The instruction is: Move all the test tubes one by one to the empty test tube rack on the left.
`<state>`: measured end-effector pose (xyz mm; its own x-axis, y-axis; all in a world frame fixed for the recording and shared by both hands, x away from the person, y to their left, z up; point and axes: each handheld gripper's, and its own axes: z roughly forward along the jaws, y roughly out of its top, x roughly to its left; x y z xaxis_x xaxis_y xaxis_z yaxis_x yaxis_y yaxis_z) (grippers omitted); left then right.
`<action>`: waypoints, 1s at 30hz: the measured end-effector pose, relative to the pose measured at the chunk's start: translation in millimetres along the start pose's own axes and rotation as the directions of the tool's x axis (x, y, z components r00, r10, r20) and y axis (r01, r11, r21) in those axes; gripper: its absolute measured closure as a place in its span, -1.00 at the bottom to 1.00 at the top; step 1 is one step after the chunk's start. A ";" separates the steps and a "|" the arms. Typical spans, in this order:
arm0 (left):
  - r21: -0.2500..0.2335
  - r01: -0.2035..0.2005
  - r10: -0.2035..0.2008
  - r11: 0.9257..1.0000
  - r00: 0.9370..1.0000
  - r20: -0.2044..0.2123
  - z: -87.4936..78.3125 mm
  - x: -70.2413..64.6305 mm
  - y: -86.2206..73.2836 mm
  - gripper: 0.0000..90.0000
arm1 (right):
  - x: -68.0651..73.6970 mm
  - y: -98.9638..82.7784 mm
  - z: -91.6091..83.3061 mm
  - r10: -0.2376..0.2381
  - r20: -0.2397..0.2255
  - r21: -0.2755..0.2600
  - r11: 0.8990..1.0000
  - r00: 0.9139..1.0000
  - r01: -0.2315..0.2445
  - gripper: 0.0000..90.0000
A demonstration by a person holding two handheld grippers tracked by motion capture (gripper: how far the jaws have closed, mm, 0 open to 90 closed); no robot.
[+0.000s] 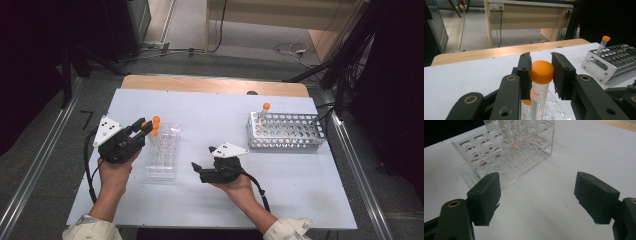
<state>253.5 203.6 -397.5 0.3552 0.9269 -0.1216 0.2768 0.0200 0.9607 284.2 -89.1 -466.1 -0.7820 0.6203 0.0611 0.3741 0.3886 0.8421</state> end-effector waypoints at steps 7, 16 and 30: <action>0.018 -0.023 0.024 1.000 1.000 -0.016 2.8 -0.4 -4.0 0.55 | 0.1 -0.4 -0.2 -0.002 -0.002 -0.002 1.000 1.000 0.002 -0.53; 0.052 -0.053 0.055 0.997 0.998 -0.043 10.9 -8.3 -15.8 0.55 | 0.4 -0.8 -1.0 0.004 -0.001 0.000 1.000 1.000 -0.004 -0.53; 0.068 -0.072 0.077 0.995 0.994 -0.080 11.9 -14.6 -29.6 0.55 | -1.0 -1.4 -2.8 0.003 0.001 -0.002 1.000 1.000 -0.003 -0.52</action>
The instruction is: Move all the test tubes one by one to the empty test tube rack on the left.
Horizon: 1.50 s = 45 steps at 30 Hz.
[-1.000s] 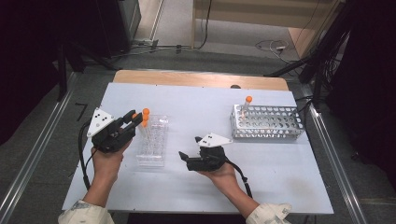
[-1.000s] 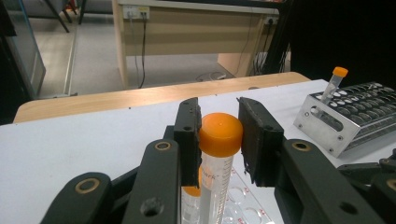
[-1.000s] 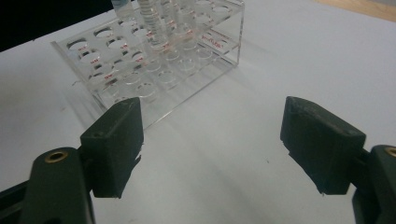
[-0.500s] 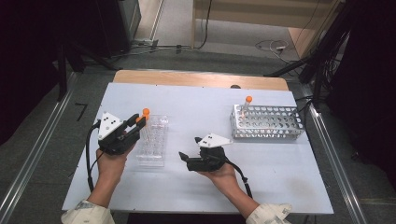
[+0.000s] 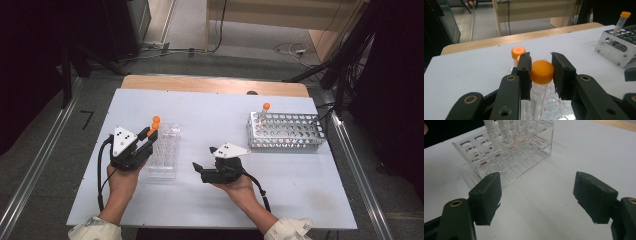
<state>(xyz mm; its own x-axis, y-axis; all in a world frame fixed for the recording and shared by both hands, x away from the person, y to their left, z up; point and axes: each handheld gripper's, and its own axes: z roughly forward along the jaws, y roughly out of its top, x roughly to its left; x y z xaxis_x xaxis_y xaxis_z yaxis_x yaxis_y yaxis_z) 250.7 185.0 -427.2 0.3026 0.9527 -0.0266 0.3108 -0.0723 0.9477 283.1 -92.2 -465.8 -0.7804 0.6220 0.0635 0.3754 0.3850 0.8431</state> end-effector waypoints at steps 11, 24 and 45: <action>0.019 0.015 -0.015 1.000 1.000 -0.005 2.8 -0.2 -8.2 0.55 | 0.2 -0.4 0.6 -0.002 0.000 0.001 1.000 1.000 0.002 -0.52; 0.024 0.043 -0.043 0.999 0.999 0.031 3.4 2.4 -11.0 0.30 | 0.3 -0.6 0.0 0.006 0.004 -0.004 1.000 1.000 -0.006 -0.51; -0.006 0.094 -0.094 0.996 0.989 -0.117 2.2 8.7 -11.5 -0.59 | -39.0 7.2 -24.7 0.072 0.151 -0.111 0.992 0.986 -0.056 -0.52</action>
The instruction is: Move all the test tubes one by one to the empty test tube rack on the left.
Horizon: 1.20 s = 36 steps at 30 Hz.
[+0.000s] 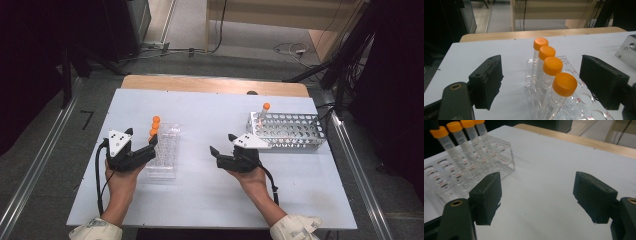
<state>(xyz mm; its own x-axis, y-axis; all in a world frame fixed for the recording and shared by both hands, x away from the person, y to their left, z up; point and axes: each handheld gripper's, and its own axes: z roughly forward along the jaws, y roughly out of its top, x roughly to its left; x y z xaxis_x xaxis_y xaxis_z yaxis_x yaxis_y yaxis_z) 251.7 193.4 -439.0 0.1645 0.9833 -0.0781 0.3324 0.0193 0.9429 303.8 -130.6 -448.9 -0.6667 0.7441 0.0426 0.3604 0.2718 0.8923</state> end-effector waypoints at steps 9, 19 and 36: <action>0.008 0.011 -0.011 1.000 1.000 0.002 1.6 0.2 -1.2 -0.59 | -33.2 13.3 -10.7 0.035 0.095 -0.027 0.999 0.995 -0.032 -0.54; 0.020 0.041 -0.041 0.999 0.999 0.016 2.9 2.1 -2.0 -0.59 | -73.7 14.3 -12.1 0.102 0.231 -0.064 0.994 0.968 -0.090 -0.54; 0.019 0.045 -0.046 0.999 0.999 0.023 2.4 1.6 -1.9 -0.59 | -109.5 9.2 6.0 0.194 0.386 -0.131 0.979 0.902 -0.154 -0.31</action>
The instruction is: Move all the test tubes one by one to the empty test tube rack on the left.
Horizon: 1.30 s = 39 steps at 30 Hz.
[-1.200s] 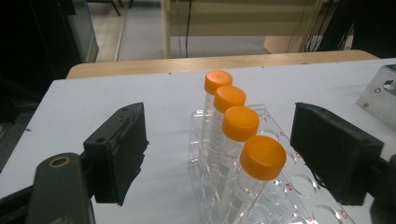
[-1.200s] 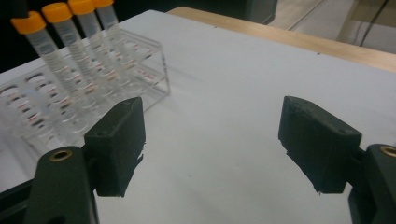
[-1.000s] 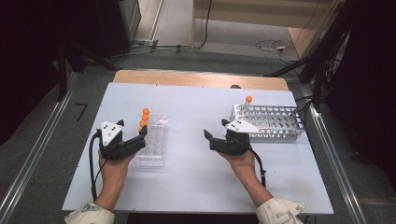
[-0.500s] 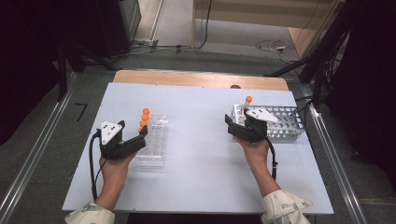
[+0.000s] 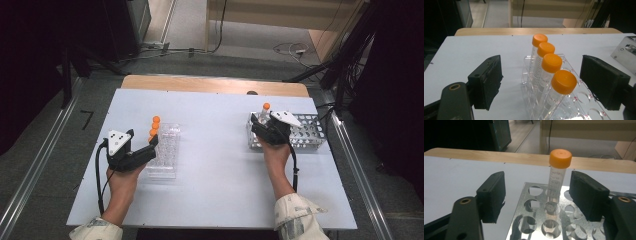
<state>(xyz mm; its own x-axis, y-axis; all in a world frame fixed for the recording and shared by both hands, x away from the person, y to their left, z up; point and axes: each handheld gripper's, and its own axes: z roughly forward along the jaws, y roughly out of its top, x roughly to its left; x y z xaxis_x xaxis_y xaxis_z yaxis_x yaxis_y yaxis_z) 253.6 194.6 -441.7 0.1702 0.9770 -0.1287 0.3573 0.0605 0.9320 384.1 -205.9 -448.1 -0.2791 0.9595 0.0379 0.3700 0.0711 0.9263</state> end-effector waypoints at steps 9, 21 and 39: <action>-0.001 -0.004 0.004 1.000 1.000 0.003 -0.2 -1.0 0.0 -0.59 | -6.5 -2.1 11.7 0.014 0.049 0.001 1.000 0.999 -0.014 -0.07; 0.002 -0.013 0.013 1.000 1.000 0.002 0.1 -2.8 -0.1 -0.59 | -9.3 -4.8 22.3 0.015 0.082 0.039 0.999 0.997 -0.019 0.35; 0.000 -0.014 0.014 1.000 1.000 0.003 0.2 -3.5 -0.1 -0.58 | -9.3 -0.5 19.8 0.016 0.076 0.028 0.999 0.997 -0.018 0.61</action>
<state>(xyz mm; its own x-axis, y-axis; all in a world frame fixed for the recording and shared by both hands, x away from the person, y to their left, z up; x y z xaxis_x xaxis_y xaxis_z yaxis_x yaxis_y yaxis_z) 253.2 191.2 -441.5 0.1785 0.9770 -0.1164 0.3547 0.0465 0.9338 404.1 -209.5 -456.3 -0.2053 0.9784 0.0246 0.4000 0.0610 0.9145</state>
